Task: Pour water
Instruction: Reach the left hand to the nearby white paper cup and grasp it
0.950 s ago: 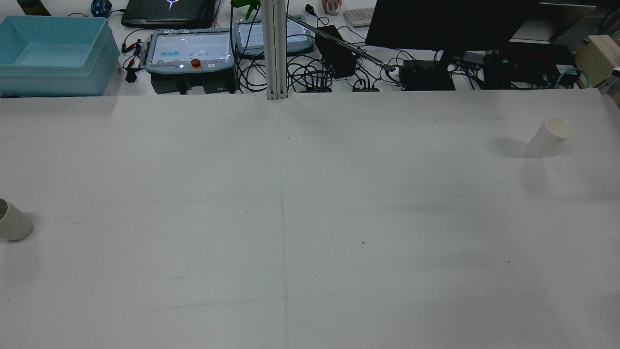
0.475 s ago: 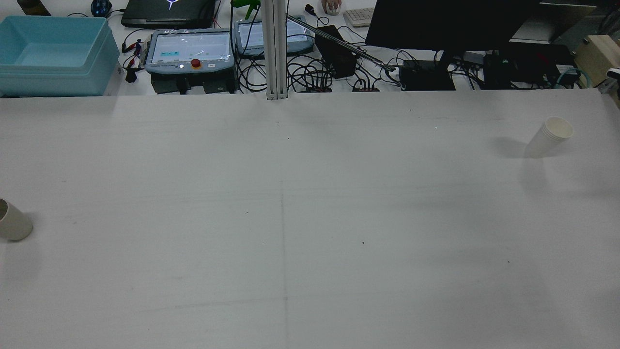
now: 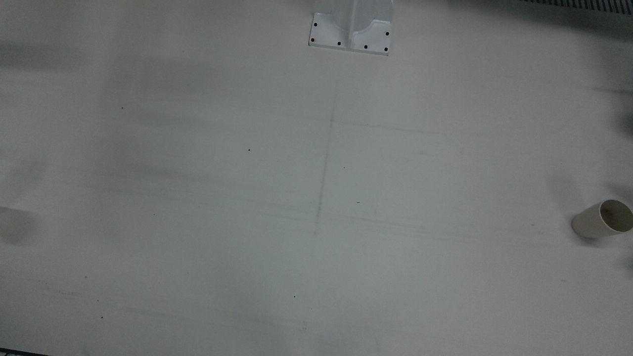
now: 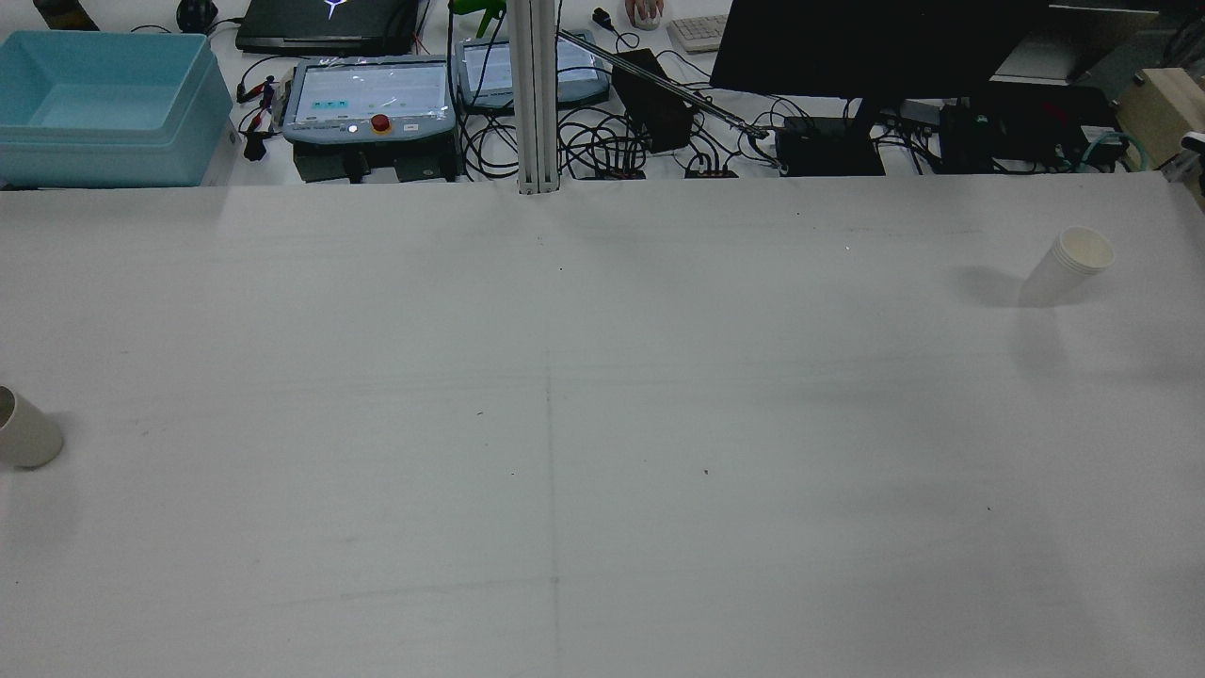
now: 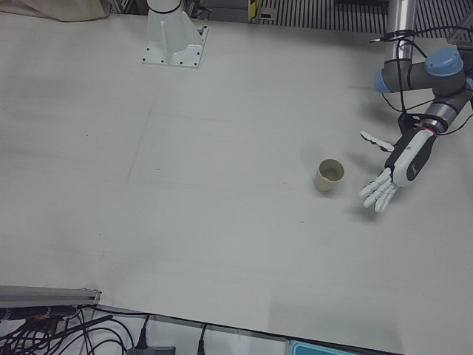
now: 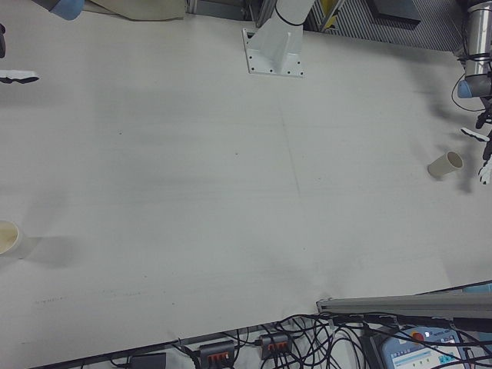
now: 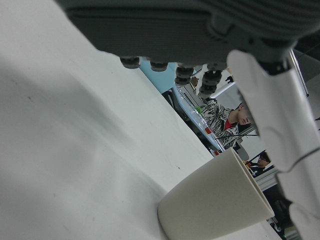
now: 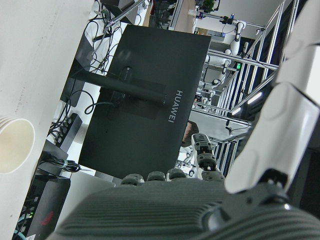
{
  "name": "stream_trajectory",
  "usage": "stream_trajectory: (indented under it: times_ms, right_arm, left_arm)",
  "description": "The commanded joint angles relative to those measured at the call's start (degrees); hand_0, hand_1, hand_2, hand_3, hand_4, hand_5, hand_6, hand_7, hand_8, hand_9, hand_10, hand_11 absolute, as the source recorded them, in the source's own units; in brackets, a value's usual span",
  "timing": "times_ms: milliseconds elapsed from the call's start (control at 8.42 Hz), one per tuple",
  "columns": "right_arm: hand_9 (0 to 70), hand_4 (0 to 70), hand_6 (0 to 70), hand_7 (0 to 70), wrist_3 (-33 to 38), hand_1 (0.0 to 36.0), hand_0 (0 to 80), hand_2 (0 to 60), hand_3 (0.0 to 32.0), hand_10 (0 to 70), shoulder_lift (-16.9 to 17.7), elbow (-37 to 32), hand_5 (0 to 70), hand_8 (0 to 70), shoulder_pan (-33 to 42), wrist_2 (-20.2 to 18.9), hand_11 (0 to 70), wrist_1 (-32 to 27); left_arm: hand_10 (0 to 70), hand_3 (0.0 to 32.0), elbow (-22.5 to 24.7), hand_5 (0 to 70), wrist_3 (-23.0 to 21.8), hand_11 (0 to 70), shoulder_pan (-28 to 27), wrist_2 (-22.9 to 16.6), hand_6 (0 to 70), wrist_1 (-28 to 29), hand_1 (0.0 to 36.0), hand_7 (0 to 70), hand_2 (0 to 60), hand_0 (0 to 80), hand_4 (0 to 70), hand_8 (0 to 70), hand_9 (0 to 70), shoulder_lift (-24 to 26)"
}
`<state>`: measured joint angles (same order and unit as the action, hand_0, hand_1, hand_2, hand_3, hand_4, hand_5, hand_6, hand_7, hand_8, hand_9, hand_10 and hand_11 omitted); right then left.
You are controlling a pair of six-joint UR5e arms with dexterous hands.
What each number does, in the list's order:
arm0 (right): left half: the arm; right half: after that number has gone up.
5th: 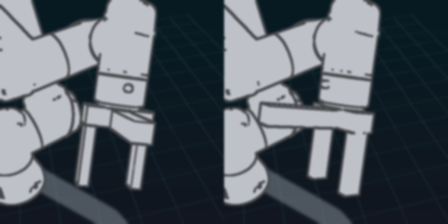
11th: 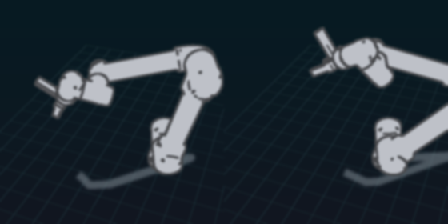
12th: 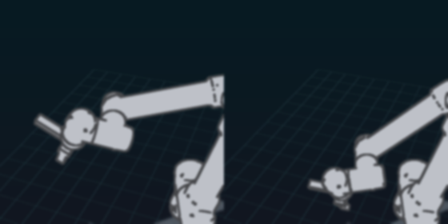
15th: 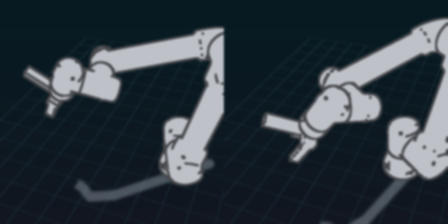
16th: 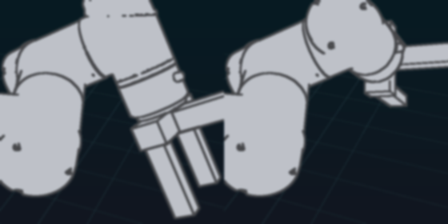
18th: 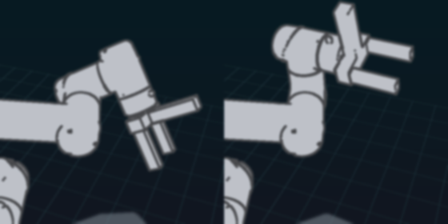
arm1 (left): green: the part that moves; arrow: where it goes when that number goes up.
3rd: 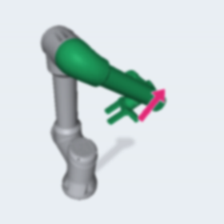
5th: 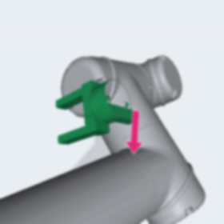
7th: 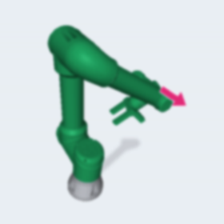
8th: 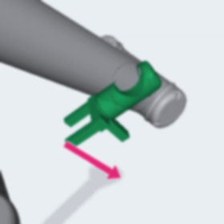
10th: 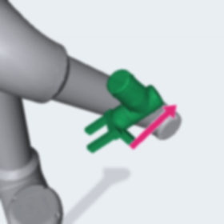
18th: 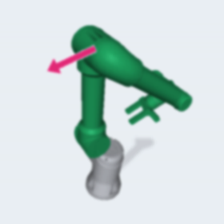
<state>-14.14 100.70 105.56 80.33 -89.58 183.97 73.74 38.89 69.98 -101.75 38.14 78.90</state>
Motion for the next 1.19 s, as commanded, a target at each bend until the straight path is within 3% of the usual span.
stream_trajectory:
  times_ms: [0, 594, 950, 1069]
  right_arm:
    - [0.0, 2.6, 0.7, 1.3, 0.43, 12.7, 46.6, 3.7, 0.0, 0.0, 0.02, 0.00, 11.7, 0.0, 0.09, 0.02, 0.0, -0.10]
    - [0.0, 2.0, 0.0, 0.0, 0.52, 12.6, 46.6, 3.5, 0.0, 0.0, 0.29, 0.00, 11.1, 0.0, 0.27, -0.07, 0.0, -0.28]
    - [0.0, 1.5, 0.0, 0.0, 0.69, 12.5, 46.6, 3.5, 0.0, 0.0, 0.46, 0.00, 10.9, 0.0, 0.88, -0.07, 0.0, -0.28]
    - [0.0, 1.4, 0.0, 0.0, 0.78, 12.5, 46.5, 3.4, 0.0, 0.0, 0.63, 0.00, 10.6, 0.0, 1.14, -0.07, 0.0, -0.28]
  left_arm:
    - [0.0, 3.2, 0.09, 6.4, 0.93, 0.0, -5.27, 3.74, 4.3, -1.93, 6.4, 7.8, 0.0, 50.7, 14.3, 0.0, 0.1, 2.04]
    - [0.0, 3.6, 0.88, 7.3, 0.49, 0.0, -10.29, 6.56, 4.5, -3.15, 7.1, 8.5, 0.0, 51.2, 14.6, 0.0, 0.3, 4.15]
    - [0.0, 1.8, 1.23, 7.9, 0.05, 0.0, -15.12, 11.82, 5.0, -3.87, 6.9, 9.1, 0.0, 51.1, 16.1, 0.0, 0.4, 5.73]
    - [0.0, 0.6, 1.23, 8.3, -2.30, 0.0, -15.40, 13.58, 5.4, -3.95, 7.0, 9.4, 0.0, 51.1, 17.0, 0.0, 0.4, 6.08]
